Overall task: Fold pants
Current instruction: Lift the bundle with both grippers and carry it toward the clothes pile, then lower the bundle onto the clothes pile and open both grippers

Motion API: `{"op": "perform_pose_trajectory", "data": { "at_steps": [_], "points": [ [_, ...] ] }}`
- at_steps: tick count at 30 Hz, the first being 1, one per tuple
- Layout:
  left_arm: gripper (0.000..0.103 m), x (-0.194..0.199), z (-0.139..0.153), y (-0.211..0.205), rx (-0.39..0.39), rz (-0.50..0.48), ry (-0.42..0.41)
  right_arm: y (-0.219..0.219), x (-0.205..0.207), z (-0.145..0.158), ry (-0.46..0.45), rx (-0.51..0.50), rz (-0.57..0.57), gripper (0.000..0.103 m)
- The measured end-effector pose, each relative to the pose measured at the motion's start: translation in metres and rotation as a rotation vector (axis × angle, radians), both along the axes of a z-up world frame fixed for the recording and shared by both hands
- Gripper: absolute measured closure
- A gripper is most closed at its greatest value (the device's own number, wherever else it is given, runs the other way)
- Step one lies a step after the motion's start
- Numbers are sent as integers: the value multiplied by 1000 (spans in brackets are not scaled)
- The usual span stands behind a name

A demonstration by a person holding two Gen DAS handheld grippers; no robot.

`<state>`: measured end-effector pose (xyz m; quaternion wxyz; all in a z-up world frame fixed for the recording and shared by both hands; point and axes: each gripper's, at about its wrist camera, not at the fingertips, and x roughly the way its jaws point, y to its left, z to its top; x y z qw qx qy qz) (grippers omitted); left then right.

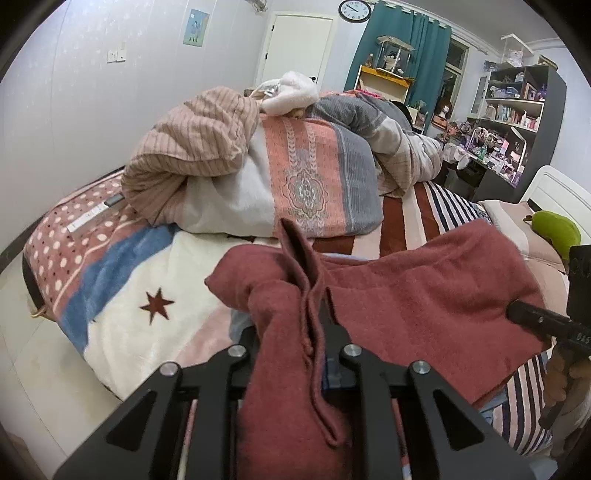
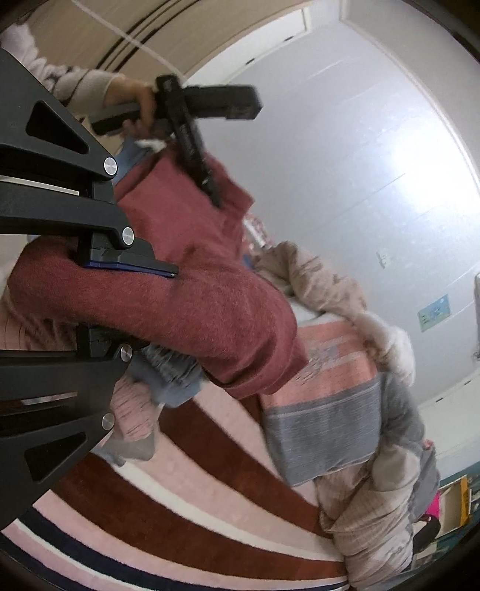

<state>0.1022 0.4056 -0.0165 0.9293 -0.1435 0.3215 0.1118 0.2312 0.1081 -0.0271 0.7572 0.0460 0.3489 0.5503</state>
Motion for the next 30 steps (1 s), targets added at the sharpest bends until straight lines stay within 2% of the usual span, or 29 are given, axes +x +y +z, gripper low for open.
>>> {"op": "perform_pose_trajectory", "data": {
  "at_steps": [5, 8, 11, 13, 16, 18, 20, 22, 24, 30],
  "points": [
    [87, -15, 18, 10, 3, 14, -20, 2, -10, 9, 54, 31, 54, 91],
    [85, -12, 9, 12, -4, 18, 17, 5, -12, 0, 57, -2, 42, 91],
    [77, -8, -4, 13, -9, 35, 45, 6, -7, -15, 70, -31, 10, 90],
    [71, -8, -6, 13, -7, 45, 41, 1, -4, -21, 90, -27, 5, 87],
    [67, -9, -4, 11, 15, 58, 48, -3, -2, -19, 82, -36, -6, 75],
    [66, -10, -2, 9, 27, 64, 53, -4, -2, -16, 67, -40, -4, 74],
    [57, -12, 2, 6, 56, 93, 57, -5, -5, -12, 43, -49, -7, 74],
    [37, -16, 7, 4, 98, 140, 61, -6, -7, -11, 26, -58, -13, 74],
    [36, -22, 15, -1, 153, 174, 54, -10, -12, -8, -9, -86, -25, 68],
    [30, -45, 39, -24, 235, 212, 17, -36, -27, 3, -68, -110, -72, 61]
  ]
}}
